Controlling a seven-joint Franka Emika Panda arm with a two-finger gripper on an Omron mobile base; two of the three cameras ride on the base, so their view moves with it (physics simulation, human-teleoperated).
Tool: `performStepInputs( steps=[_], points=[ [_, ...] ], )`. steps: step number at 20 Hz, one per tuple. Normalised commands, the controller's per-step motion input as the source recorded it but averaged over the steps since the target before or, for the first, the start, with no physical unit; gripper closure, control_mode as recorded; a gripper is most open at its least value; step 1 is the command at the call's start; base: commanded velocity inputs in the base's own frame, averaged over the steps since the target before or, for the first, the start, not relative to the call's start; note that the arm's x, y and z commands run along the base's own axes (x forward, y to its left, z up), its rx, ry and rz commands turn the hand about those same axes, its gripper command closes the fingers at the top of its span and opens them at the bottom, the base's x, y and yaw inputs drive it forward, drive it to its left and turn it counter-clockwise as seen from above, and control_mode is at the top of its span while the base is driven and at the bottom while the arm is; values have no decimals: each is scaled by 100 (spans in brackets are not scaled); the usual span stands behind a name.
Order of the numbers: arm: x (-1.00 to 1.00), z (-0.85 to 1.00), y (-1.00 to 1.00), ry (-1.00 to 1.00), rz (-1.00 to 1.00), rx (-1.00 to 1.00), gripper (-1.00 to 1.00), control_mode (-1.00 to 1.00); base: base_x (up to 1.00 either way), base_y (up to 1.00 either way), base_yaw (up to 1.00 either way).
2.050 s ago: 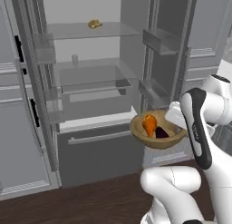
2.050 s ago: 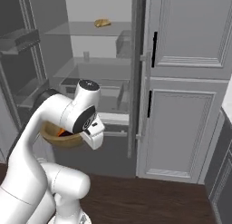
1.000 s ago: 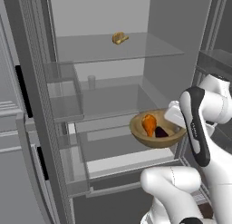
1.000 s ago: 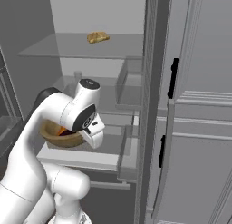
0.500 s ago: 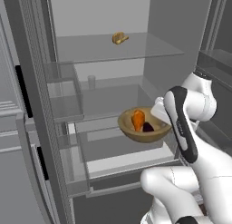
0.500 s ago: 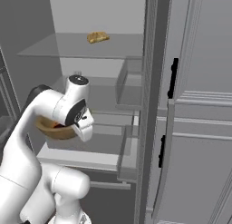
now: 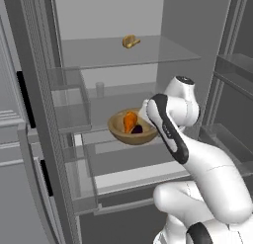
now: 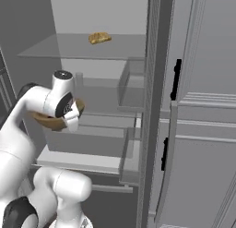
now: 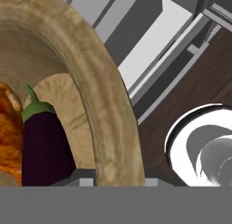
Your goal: Pick the chicken drumstick and eggplant from their plates and place them in the bowl. Then put the bowl in the fridge.
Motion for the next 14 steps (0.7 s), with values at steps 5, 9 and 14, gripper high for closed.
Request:
performStepInputs(
  steps=[5, 9, 14],
  points=[
    [87, 1, 60, 0, -8, 0, 100, -100, 0, 0, 0],
    [98, 1, 81, -1, -17, 0, 100, -100, 0, 0, 0],
    [75, 0, 51, 0, -17, 0, 100, -100, 0, 0, 0]
  ],
)
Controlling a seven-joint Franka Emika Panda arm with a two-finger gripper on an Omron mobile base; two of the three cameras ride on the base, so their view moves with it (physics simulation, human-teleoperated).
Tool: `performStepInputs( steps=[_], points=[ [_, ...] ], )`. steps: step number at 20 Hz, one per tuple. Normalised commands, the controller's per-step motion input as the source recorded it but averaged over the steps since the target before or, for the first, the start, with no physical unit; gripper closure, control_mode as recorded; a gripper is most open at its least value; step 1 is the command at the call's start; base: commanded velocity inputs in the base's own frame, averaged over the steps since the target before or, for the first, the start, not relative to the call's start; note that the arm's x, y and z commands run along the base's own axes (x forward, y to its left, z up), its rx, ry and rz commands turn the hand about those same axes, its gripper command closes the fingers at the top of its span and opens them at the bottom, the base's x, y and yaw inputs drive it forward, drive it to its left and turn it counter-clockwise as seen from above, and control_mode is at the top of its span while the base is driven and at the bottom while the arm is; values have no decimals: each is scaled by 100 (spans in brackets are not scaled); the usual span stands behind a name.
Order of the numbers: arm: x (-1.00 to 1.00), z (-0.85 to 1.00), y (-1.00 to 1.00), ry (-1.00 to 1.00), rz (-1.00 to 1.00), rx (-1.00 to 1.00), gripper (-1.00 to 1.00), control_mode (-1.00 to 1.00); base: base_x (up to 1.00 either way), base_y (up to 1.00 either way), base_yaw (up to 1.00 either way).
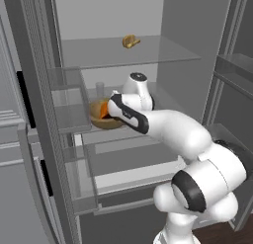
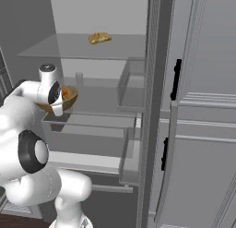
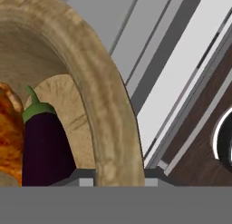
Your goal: Pick the chicken drumstick and eggplant from their plates and place them in the bowl. Then put the bowl in the fridge.
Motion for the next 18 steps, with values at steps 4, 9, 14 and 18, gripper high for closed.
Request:
performStepInputs(
  steps=[4, 9, 14, 18],
  points=[
    [29, -16, -3, 0, -13, 1, 100, -100, 0, 0, 0],
    [50, -19, -15, 0, -8, 0, 100, -100, 0, 0, 0],
    [75, -48, -25, 0, -3, 0, 100, -100, 0, 0, 0],
    [62, -47, -29, 2, -2, 0, 100, -100, 0, 0, 0]
  ],
)
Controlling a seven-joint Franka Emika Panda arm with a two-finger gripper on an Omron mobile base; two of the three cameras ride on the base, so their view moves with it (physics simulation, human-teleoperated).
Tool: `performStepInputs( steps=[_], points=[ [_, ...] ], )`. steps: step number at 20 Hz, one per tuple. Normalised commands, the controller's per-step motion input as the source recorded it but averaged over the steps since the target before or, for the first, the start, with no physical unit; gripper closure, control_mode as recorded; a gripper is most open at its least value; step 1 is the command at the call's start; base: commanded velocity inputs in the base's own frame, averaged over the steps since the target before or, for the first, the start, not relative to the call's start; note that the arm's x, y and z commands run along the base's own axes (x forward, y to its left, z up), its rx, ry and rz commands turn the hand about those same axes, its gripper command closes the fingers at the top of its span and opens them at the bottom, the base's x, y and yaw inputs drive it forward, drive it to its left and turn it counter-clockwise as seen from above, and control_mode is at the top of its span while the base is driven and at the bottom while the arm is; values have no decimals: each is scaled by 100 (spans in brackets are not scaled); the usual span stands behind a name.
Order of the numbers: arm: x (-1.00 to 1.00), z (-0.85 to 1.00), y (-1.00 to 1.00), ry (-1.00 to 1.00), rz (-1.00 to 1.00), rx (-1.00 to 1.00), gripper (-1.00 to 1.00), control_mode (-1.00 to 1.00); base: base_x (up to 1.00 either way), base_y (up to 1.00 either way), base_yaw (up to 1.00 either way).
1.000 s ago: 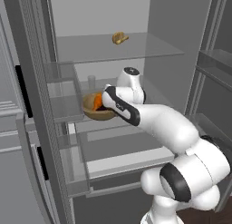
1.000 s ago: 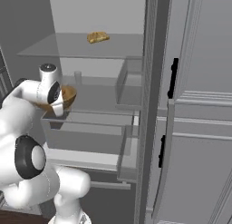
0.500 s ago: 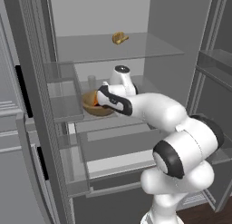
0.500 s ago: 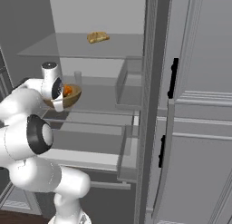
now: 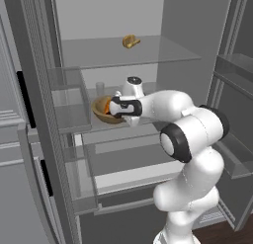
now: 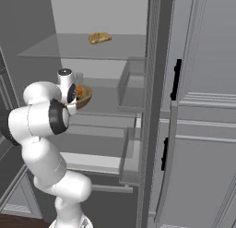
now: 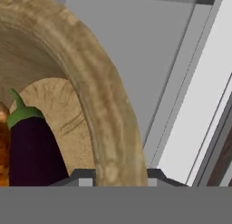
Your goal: Pick the chicken drumstick and eggplant from their plates and place them in the bowl. Then put the bowl in the fridge.
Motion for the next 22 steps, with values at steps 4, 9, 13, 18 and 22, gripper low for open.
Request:
performStepInputs(
  steps=[4, 9, 13, 18, 22],
  points=[
    [55, -10, -7, 10, -2, 0, 100, -100, 0, 0, 0],
    [39, -4, 0, 5, -3, 0, 100, -100, 0, 0, 0],
    [-36, -14, -4, 0, -2, 0, -100, -100, 0, 0, 0],
    [-51, 4, -21, -9, -3, 6, -100, -100, 0, 0, 0],
    [-55, 22, -18, -19, -2, 11, -100, -100, 0, 0, 0]
  ],
)
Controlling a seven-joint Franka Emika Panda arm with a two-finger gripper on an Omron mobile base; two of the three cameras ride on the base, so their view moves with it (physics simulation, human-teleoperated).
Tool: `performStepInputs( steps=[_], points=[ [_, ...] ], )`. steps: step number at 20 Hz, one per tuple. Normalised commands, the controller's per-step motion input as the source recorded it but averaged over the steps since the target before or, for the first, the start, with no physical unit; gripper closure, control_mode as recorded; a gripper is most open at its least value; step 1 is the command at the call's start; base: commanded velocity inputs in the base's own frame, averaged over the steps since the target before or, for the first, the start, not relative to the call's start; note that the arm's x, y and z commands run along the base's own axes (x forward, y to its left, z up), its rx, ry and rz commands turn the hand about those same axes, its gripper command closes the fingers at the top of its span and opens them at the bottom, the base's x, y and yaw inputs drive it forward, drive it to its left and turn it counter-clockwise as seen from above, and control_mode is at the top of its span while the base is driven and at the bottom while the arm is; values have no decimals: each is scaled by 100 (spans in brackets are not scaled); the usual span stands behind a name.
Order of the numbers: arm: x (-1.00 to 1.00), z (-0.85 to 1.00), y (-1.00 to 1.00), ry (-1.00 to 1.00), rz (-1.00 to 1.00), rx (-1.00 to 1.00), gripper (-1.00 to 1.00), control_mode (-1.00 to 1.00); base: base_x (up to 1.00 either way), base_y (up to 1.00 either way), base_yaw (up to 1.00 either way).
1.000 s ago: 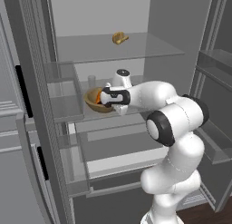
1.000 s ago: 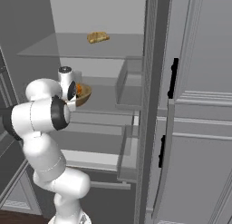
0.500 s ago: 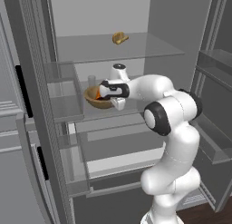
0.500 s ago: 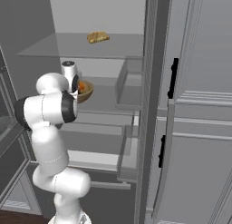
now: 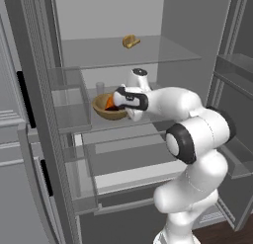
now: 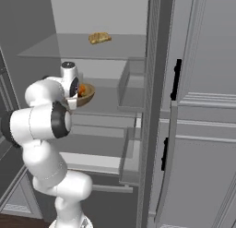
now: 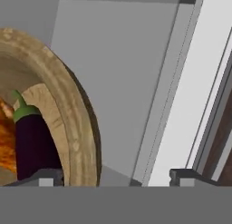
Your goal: Pick the chicken drumstick and eggplant from their plates and place them in the bowl. Then put the bowl in the fridge.
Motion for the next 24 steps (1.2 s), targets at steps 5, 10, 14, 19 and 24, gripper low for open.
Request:
performStepInputs(
  steps=[5, 10, 14, 19, 24],
  points=[
    [-90, 28, -9, -19, 0, 9, -100, -100, 0, 0, 0],
    [-100, 68, -9, -4, 11, 0, -100, -100, 0, 0, 0],
    [-100, 61, -4, 0, 7, 0, -100, -100, 0, 0, 0],
    [-100, 51, -28, 0, 5, 0, -100, -100, 0, 0, 0],
    [-100, 31, -53, -2, 3, 0, -100, -100, 0, 0, 0]
  ],
)
